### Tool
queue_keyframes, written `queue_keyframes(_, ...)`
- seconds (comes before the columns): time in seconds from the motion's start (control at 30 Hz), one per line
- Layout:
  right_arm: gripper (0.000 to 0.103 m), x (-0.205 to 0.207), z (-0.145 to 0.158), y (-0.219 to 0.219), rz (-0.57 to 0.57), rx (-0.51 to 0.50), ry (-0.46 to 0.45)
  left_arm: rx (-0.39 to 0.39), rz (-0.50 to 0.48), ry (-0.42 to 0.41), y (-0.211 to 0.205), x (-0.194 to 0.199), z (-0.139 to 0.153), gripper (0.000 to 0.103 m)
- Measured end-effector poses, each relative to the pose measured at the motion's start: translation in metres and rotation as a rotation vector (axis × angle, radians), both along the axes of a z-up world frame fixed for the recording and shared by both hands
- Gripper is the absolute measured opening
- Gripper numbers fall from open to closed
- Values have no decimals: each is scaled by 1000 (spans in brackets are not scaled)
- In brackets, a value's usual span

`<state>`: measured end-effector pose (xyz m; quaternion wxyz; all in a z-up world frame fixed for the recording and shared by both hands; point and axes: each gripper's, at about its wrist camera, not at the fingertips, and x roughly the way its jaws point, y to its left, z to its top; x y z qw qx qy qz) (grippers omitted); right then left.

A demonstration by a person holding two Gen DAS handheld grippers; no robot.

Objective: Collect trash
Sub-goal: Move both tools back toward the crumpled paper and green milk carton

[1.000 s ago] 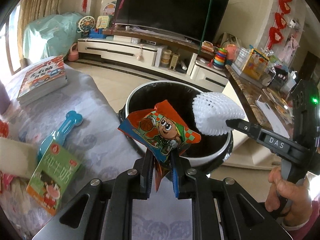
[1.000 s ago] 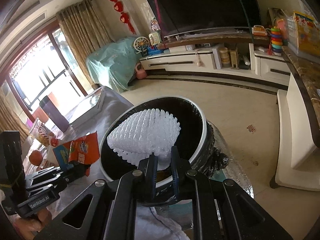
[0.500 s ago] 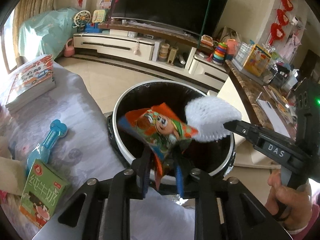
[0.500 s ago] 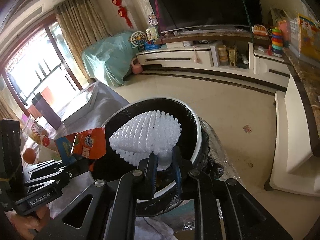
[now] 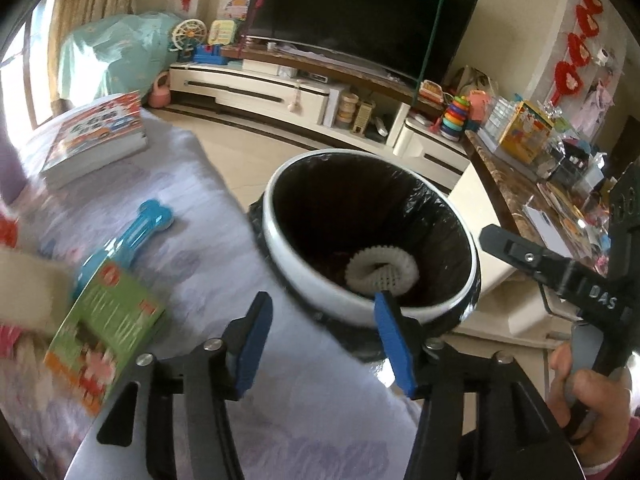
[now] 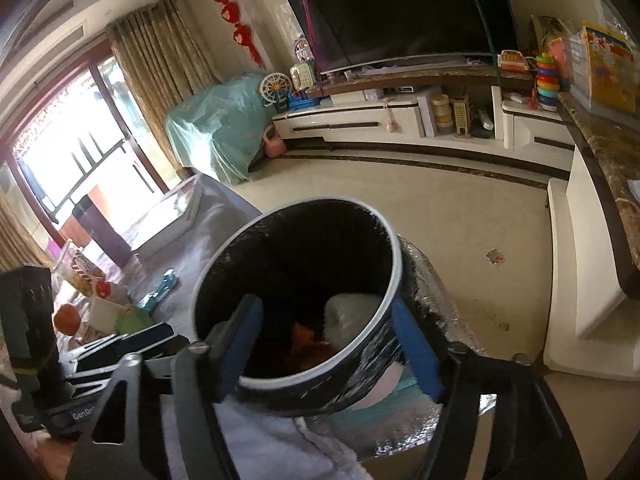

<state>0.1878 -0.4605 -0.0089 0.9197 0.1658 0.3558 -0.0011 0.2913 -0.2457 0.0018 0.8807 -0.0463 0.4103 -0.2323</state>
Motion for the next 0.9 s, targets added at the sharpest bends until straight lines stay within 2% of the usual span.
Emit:
queue_keyframes(0.1,87,-6,0,11,17,-2,-3,-16,17,8,16,-14,-4,56)
queue_keyframes(0.3,89,-18,-4,35,51,17,2,-38,72,-1,49,-48,-4,60)
queue_keyframes(0.53,90,-26,-10,67,95,31,15,-43,135,-37,90,-92,-5,62)
queue_keyframes(0.9,90,-35,-10,117,178,38,8,-55,196,-27,137,-144,-7,62)
